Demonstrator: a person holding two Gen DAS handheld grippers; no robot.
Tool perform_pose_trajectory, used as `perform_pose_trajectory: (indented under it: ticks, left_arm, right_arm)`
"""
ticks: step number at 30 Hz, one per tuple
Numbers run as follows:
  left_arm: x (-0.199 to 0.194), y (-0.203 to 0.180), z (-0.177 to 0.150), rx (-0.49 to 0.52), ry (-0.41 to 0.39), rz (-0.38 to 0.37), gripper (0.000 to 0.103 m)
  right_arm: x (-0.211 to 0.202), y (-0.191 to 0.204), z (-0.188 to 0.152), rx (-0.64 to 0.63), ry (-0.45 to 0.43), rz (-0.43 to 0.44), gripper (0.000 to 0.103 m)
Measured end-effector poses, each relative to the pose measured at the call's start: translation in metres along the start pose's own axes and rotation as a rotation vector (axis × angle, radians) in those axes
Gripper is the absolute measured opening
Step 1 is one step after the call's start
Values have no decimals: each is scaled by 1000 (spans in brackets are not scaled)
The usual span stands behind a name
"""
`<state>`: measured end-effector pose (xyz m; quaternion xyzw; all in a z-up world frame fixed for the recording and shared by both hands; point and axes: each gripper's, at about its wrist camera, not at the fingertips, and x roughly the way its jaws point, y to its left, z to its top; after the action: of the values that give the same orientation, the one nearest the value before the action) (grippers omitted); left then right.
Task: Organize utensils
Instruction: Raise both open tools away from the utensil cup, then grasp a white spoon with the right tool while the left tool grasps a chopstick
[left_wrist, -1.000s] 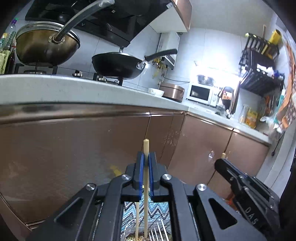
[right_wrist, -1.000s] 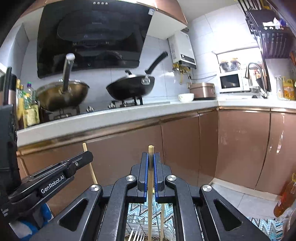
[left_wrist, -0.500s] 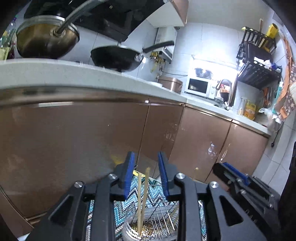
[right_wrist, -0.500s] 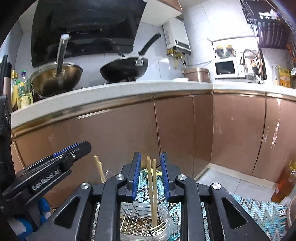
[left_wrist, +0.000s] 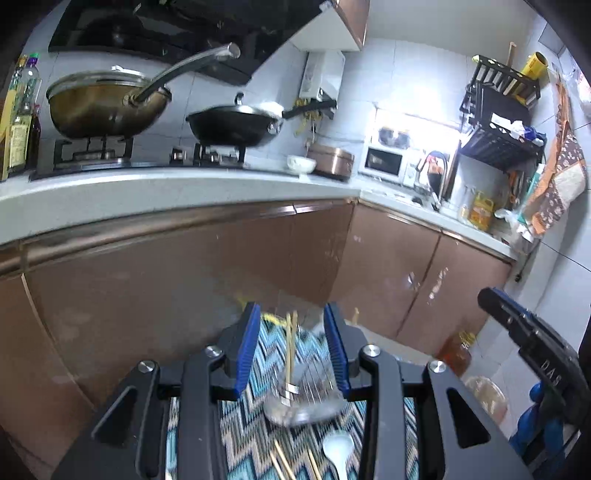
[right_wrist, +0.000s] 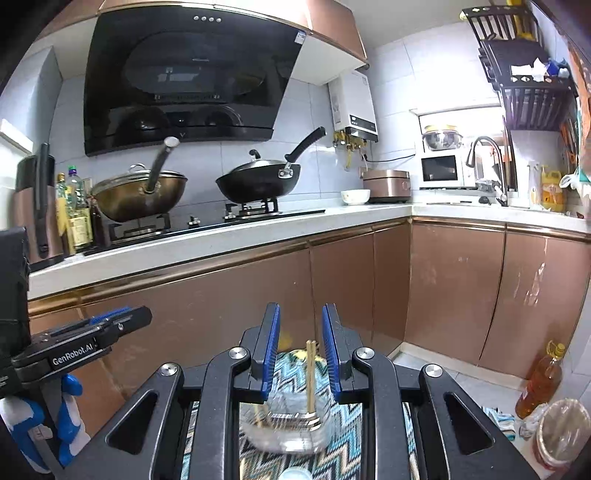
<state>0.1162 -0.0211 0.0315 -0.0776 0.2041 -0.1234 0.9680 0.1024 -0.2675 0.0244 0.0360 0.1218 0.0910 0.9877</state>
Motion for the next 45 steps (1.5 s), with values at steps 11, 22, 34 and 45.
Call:
perform_pose_trajectory:
  ticks: [11,22,34,45]
  left_arm:
    - [19,13,-71,-32,395,-8,34]
    - [95,36,-146,-146,733,1,29]
    - [156,49,-170,-244,866,1,18]
    - [191,41,-181,-219,922,22,11]
  right_arm:
    - [-35,-10,-36,69,175,17,23]
    - [-2,-36,-111,125,410,51,23]
    - [66,-45,-170,145,633,121,23]
    - [108,-51,-189,153,704,150,23]
